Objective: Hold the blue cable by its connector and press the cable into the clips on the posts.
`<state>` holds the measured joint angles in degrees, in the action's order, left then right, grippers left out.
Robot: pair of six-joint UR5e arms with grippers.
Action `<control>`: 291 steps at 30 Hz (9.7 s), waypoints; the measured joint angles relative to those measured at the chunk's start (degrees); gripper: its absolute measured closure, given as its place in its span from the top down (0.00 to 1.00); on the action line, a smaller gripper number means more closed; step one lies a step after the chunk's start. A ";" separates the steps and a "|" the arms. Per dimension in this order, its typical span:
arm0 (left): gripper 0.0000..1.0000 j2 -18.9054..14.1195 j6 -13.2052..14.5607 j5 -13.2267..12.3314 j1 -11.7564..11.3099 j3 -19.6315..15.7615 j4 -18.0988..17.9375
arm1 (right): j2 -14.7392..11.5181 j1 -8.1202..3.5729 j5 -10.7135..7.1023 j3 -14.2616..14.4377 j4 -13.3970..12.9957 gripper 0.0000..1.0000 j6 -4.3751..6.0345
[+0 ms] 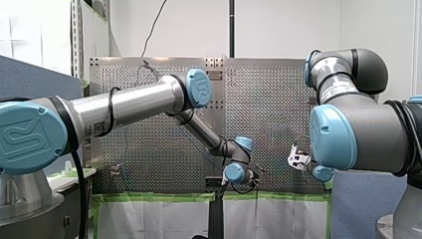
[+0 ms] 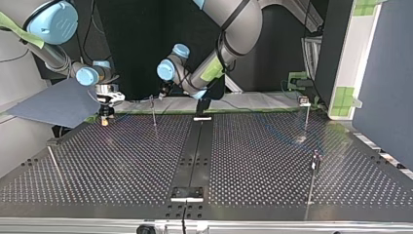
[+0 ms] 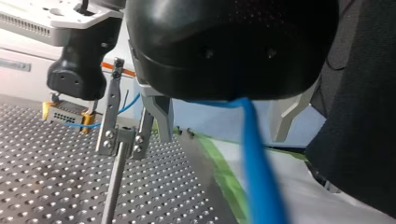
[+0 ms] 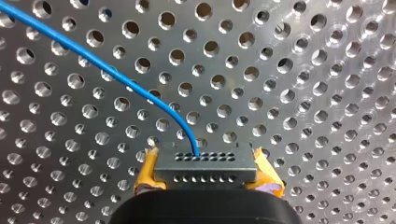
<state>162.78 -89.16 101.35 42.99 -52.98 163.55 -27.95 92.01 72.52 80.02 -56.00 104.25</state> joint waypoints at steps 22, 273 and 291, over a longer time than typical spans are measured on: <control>1.00 -2.60 -5.03 1.97 0.45 -2.68 -5.56 | 0.03 0.14 -0.09 0.00 0.00 0.00 0.00; 1.00 -71.48 -16.29 16.82 1.00 -75.02 -15.75 | -28.29 1.61 0.36 18.29 3.58 0.00 -2.25; 1.00 -71.79 -16.22 16.81 0.97 -75.33 -15.71 | -28.64 1.64 0.17 18.38 3.52 0.00 -2.37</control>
<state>90.99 -105.38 118.16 43.97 -128.31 147.84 -56.59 93.65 72.69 98.40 -52.48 101.88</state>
